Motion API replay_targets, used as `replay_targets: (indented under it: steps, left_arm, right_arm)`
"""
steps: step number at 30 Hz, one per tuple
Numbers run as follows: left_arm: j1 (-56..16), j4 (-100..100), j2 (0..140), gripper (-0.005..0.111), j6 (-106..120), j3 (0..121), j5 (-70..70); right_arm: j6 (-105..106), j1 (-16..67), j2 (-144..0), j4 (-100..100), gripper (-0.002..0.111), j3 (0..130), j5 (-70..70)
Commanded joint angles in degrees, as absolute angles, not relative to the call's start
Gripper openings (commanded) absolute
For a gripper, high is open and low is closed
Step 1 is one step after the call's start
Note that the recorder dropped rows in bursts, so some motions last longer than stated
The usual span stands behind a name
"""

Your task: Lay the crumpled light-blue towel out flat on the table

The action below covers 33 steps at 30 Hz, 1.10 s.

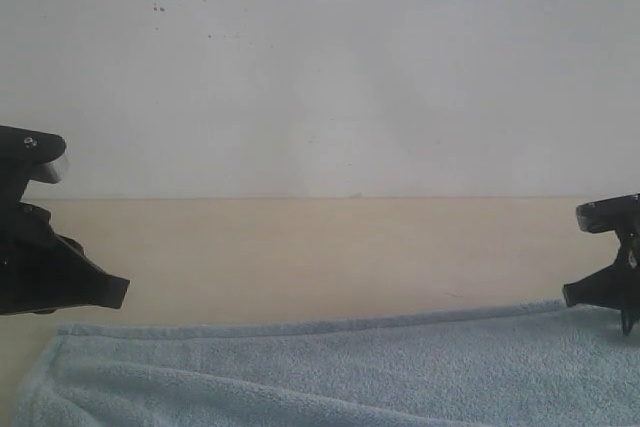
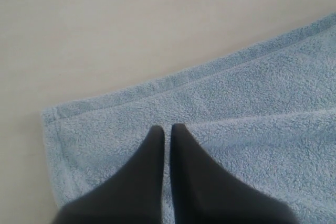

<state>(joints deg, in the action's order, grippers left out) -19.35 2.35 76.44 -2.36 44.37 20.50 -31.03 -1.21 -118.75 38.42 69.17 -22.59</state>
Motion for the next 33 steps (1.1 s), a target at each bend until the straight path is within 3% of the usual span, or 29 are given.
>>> replay_targets:
  steps: [1, 23, 33]
  left_arm:
    - [-19.9, 1.7, 76.5, 0.004, -2.0, 44.4, 19.5]
    - [-19.9, 1.3, 76.5, 0.004, -1.3, 44.4, 19.0]
    - [-19.9, 1.5, 85.0, 0.004, 0.0, 43.4, 11.3]
  right_arm:
    - [-29.9, -1.7, -118.6, 36.5, 0.0, 69.1, -26.5]
    - [-24.7, -1.7, -122.8, 33.3, 0.0, 71.4, -16.4]
    - [-32.2, -1.7, -101.5, 31.4, 0.0, 57.8, 3.6]
